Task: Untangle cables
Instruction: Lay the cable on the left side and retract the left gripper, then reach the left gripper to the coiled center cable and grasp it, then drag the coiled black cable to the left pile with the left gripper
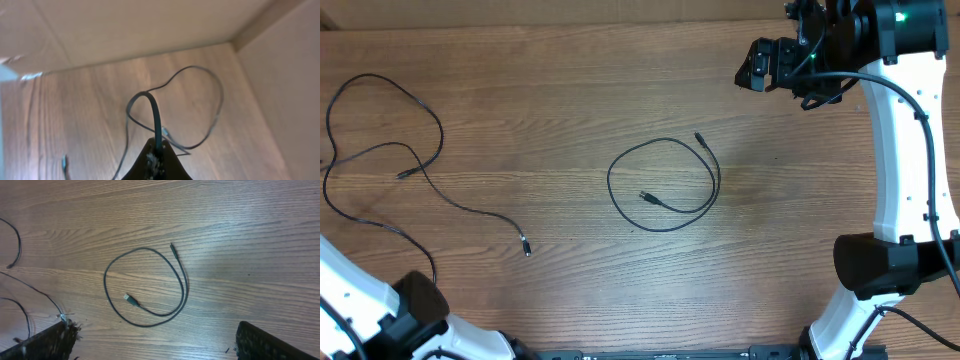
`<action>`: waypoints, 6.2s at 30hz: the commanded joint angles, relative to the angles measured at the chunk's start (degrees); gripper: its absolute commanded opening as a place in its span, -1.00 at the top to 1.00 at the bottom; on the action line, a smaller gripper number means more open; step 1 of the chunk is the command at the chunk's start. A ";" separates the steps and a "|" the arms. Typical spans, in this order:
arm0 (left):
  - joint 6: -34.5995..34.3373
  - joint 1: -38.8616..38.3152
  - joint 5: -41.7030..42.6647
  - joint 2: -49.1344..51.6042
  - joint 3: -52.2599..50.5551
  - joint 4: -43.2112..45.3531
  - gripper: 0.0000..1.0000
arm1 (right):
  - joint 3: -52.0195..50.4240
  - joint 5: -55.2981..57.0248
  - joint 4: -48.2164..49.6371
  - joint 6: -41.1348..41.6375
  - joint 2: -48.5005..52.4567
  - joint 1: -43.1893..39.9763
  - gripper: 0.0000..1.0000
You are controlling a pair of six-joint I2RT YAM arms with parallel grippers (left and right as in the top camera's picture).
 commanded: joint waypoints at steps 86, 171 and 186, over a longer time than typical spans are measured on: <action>15.06 -11.30 -4.15 -17.94 -43.21 57.44 0.58 | 1.31 2.08 -0.42 -0.42 0.26 -0.11 -1.00; 11.41 -57.13 18.01 15.17 -67.45 40.30 0.92 | 1.31 2.73 0.42 -0.61 0.26 -3.08 -1.00; 19.23 -43.80 2.03 -15.74 -43.19 35.50 0.91 | 1.31 2.71 -0.02 -0.61 0.26 -3.08 -1.00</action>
